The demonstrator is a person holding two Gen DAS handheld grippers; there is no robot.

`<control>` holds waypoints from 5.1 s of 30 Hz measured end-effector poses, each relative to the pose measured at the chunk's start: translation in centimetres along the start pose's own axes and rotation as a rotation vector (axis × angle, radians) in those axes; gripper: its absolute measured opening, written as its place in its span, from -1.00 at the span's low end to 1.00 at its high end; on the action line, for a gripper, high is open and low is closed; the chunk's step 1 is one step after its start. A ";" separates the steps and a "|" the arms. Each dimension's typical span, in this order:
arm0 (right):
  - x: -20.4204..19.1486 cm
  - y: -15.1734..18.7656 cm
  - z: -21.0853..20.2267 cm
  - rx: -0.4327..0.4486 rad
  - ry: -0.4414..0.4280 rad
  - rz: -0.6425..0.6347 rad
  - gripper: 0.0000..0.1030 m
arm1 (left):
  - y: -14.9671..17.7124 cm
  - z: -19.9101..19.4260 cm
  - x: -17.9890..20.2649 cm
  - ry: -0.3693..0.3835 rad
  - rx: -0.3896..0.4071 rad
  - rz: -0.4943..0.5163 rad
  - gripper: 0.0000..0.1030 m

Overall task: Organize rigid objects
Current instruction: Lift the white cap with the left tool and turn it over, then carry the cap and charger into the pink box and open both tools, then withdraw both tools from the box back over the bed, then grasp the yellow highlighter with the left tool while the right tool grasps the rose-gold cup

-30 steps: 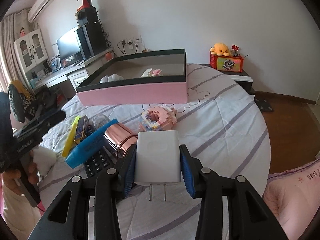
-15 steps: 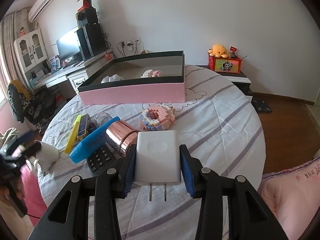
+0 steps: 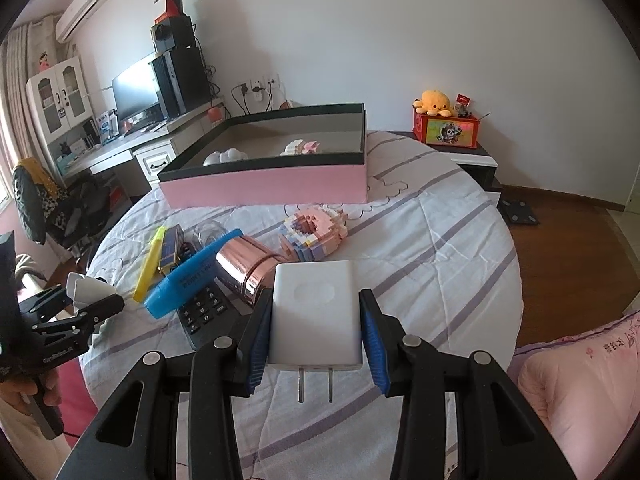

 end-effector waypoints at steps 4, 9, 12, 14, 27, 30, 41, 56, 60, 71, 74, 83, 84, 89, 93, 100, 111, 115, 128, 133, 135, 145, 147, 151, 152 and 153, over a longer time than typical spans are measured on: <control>-0.3 -0.6 -0.3 0.011 -0.007 -0.011 -0.18 | -1.3 -1.1 0.3 -0.006 0.026 0.006 0.04; -1.3 -1.8 -0.8 0.035 -0.020 -0.040 -0.18 | -3.7 -2.5 0.6 0.004 0.073 0.009 0.04; -2.0 -3.0 -1.0 0.051 -0.029 -0.066 -0.18 | -5.5 -3.3 0.9 0.000 0.113 0.015 0.04; -2.5 -4.0 -1.3 0.072 -0.035 -0.081 -0.18 | -6.7 -3.5 1.1 0.001 0.132 0.018 0.04; -4.0 -10.4 -0.1 0.138 -0.040 -0.150 -0.18 | -14.2 -1.1 1.8 0.036 0.170 0.062 0.04; -4.3 -12.0 1.2 0.136 -0.042 -0.167 -0.18 | -16.0 0.9 1.0 0.039 0.150 0.058 0.04; -4.2 -17.7 9.5 0.057 -0.055 -0.197 -0.18 | -21.2 9.6 -2.4 0.028 0.035 0.028 0.04; -4.1 -18.2 20.4 -0.166 -0.063 -0.205 -0.18 | -22.1 17.8 -3.8 -0.065 -0.117 0.034 0.09; -4.6 -18.1 20.6 -0.162 -0.084 -0.196 -0.17 | -22.2 17.2 -3.7 -0.074 -0.091 0.035 0.48; -4.7 -18.3 16.0 -0.070 -0.079 -0.176 0.45 | -21.2 11.4 -3.9 -0.094 0.001 0.025 0.86; -4.8 -18.0 13.2 -0.022 -0.077 -0.174 0.50 | -20.6 8.4 -3.6 -0.098 0.052 0.025 0.99; -5.4 -15.3 5.5 0.100 -0.058 -0.176 0.69 | -17.6 -0.4 -1.5 -0.138 0.177 -0.011 0.99; -5.4 -14.9 4.6 0.104 -0.054 -0.168 0.70 | -17.2 -1.3 -1.4 -0.135 0.186 -0.017 0.99; -4.9 -11.9 -0.3 0.170 -0.030 -0.124 1.00 | -14.0 -6.5 0.3 -0.089 0.265 -0.064 1.00; -4.6 -9.3 -3.3 0.207 0.003 -0.111 1.00 | -11.5 -9.2 1.6 -0.076 0.275 -0.066 1.00; -3.9 -5.7 -5.9 0.198 0.002 -0.080 1.00 | -9.0 -11.7 2.8 -0.142 0.271 -0.049 1.00; -4.1 -2.7 -7.1 0.170 0.007 -0.086 1.00 | -6.7 -12.1 3.6 -0.180 0.221 -0.021 1.00; -3.6 -2.2 -7.0 0.157 0.018 -0.076 1.00 | -6.4 -11.4 3.5 -0.181 0.193 -0.019 1.00; -1.6 -1.0 -4.9 0.086 0.033 -0.029 1.00 | -4.7 -7.9 3.5 -0.177 0.090 0.002 1.00; -1.1 -0.2 -3.4 0.044 0.033 -0.026 1.00 | -3.6 -4.4 3.1 -0.173 0.010 -0.013 1.00; -0.9 0.0 -2.7 0.026 0.036 -0.022 1.00 | -3.3 -2.8 2.9 -0.176 -0.027 -0.016 1.00; 0.8 0.4 0.2 -0.033 0.052 0.001 1.00 | -3.5 2.9 2.2 -0.166 -0.101 -0.045 0.99; 1.1 0.3 0.8 -0.043 0.058 0.004 1.00 | -3.5 3.6 1.9 -0.167 -0.111 -0.043 0.93; 1.4 0.2 1.6 -0.056 0.051 0.010 1.00 | -3.3 4.7 1.1 -0.122 -0.128 -0.063 0.90; 1.2 0.1 1.9 -0.057 0.032 0.008 1.00 | -3.3 4.8 0.8 -0.119 -0.124 -0.069 0.85; 1.1 0.0 2.0 -0.058 0.022 0.005 1.00 | -3.3 4.8 0.6 -0.121 -0.119 -0.067 0.66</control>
Point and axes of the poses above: each gripper's, at about its wrist camera, not at the fingertips, and z roughly the way its jaws point, x to its right, y to its underside, the point moved 2 cm from there along z, roughly the way its jaws point, and after that the axes turned 1 degree about z, right-handed, at the moved point
